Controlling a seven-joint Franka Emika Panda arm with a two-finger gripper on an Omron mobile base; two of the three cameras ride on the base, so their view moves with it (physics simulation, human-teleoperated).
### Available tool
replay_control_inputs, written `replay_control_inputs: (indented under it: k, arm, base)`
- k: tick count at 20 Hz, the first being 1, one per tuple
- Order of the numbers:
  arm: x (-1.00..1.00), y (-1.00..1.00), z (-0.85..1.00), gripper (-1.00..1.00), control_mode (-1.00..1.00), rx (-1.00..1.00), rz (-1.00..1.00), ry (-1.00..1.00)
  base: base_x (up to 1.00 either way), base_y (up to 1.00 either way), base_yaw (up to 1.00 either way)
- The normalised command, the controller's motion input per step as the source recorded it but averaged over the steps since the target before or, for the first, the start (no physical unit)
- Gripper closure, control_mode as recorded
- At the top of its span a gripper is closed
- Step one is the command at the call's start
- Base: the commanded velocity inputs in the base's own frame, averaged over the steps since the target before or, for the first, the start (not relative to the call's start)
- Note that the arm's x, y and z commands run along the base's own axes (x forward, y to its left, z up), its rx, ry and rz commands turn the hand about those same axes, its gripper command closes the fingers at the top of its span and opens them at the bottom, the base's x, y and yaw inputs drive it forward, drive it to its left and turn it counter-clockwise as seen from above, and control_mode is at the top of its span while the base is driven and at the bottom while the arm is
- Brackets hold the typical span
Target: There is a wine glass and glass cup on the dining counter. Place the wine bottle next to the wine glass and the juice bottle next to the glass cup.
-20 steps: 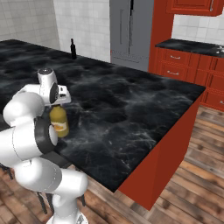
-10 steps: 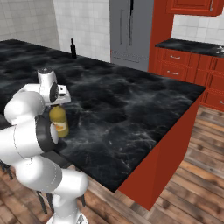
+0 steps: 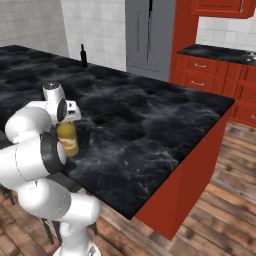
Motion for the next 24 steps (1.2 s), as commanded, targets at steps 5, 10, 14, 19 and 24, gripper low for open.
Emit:
replay_control_inputs:
  k: [5, 10, 14, 19, 24]
  arm:
    - [-0.01, -0.03, -0.04, -1.0, -1.0, 0.0, 0.0, -0.1]
    - [-0.18, -0.08, 0.11, -1.0, -1.0, 0.0, 0.0, -0.02]
    - [-0.3, -0.04, 0.16, -1.0, -1.0, 0.0, -0.03, 0.0]
    - [-0.28, -0.07, 0.2, -1.0, -1.0, 0.0, -0.03, 0.0]
    - [-0.35, -0.15, 0.21, -1.0, -1.0, 0.0, -0.06, 0.0]
  base:
    - [0.0, 0.0, 0.0]
    - [0.0, 0.0, 0.0]
    - [0.0, 0.0, 0.0]
    - [0.0, 0.0, 0.0]
    - [0.0, 0.0, 0.0]
